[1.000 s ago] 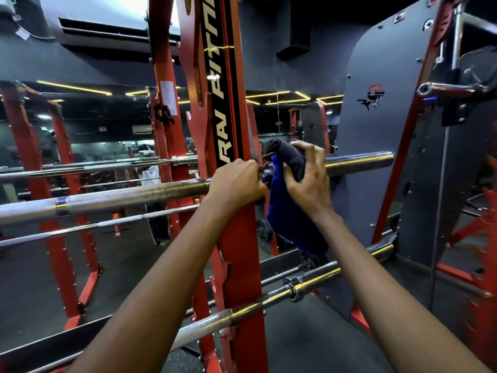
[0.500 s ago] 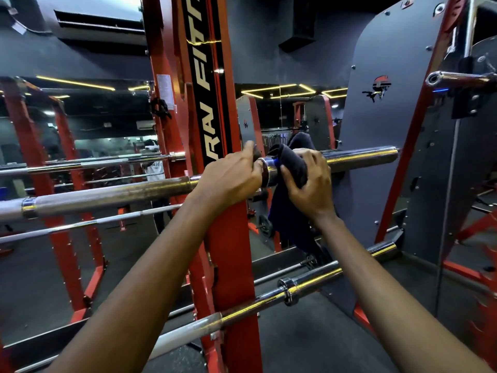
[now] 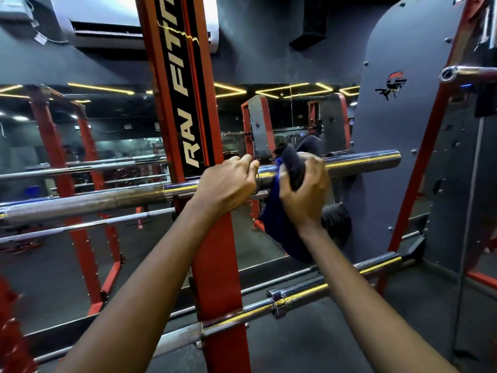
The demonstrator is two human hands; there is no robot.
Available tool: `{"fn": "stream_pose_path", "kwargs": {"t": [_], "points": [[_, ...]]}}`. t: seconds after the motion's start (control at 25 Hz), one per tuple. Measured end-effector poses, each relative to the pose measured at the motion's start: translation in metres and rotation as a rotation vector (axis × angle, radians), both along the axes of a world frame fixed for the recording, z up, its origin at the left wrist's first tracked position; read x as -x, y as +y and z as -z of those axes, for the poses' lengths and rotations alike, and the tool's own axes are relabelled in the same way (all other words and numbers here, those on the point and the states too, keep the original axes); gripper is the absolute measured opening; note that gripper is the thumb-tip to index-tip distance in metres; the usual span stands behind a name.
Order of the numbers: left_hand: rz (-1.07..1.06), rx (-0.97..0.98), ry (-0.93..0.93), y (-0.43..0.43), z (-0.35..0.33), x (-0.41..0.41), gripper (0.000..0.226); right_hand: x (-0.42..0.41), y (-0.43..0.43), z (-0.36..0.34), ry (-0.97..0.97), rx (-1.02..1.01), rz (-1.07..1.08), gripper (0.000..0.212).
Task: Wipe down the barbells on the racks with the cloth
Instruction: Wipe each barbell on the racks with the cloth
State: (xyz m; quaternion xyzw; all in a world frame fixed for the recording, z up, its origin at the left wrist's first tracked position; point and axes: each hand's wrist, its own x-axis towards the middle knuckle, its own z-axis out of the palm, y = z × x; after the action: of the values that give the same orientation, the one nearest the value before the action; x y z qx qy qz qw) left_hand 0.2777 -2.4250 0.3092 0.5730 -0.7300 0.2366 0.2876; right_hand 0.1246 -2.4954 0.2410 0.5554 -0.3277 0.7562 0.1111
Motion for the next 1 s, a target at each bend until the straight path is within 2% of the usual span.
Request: {"fn": "stream_pose_path", "kwargs": {"t": [0.08,0.16,0.24,0.4,0.44,0.48,0.56,0.64,0.76,0.88,0.96,1.0], "points": [[-0.051,0.141,-0.019,-0.002,0.006,0.004,0.036,-0.007,0.004,0.01,0.088,0.074,-0.049,0.036],[-0.099,0.258,-0.048,-0.001,0.015,0.01,0.032,-0.006,0.002,0.016,0.067,0.091,-0.08,0.039],[-0.117,0.304,-0.036,-0.001,0.018,0.013,0.03,-0.012,0.007,0.018,-0.091,0.046,-0.126,0.045],[-0.209,0.34,-0.03,-0.003,0.019,0.019,0.033,-0.038,0.022,0.018,-0.559,-0.183,-0.432,0.067],[-0.223,0.352,-0.024,-0.003,0.019,0.02,0.032,-0.043,0.026,0.015,-0.658,-0.22,-0.524,0.064],[-0.234,0.358,-0.016,-0.003,0.02,0.021,0.03,-0.045,0.029,0.012,-0.769,-0.262,-0.623,0.053],[-0.248,0.357,-0.01,-0.002,0.02,0.024,0.03,-0.041,0.031,0.003,-0.979,-0.36,-0.869,0.019],[-0.263,0.355,-0.004,-0.002,0.02,0.026,0.034,-0.032,0.02,-0.002,-1.092,-0.435,-1.106,0.023],[-0.274,0.358,0.031,-0.001,0.021,0.029,0.034,-0.021,0.004,0.001,-1.124,-0.388,-1.365,0.03],[-0.268,0.354,0.057,0.001,0.022,0.031,0.031,-0.004,0.002,0.003,-1.071,-0.479,-1.414,0.028],[-0.258,0.339,0.069,0.001,0.022,0.031,0.03,0.01,0.005,0.005,-1.024,-0.506,-1.243,0.024],[-0.258,0.332,0.073,0.001,0.022,0.031,0.03,0.014,0.006,0.009,-0.963,-0.513,-1.078,0.018]]}}
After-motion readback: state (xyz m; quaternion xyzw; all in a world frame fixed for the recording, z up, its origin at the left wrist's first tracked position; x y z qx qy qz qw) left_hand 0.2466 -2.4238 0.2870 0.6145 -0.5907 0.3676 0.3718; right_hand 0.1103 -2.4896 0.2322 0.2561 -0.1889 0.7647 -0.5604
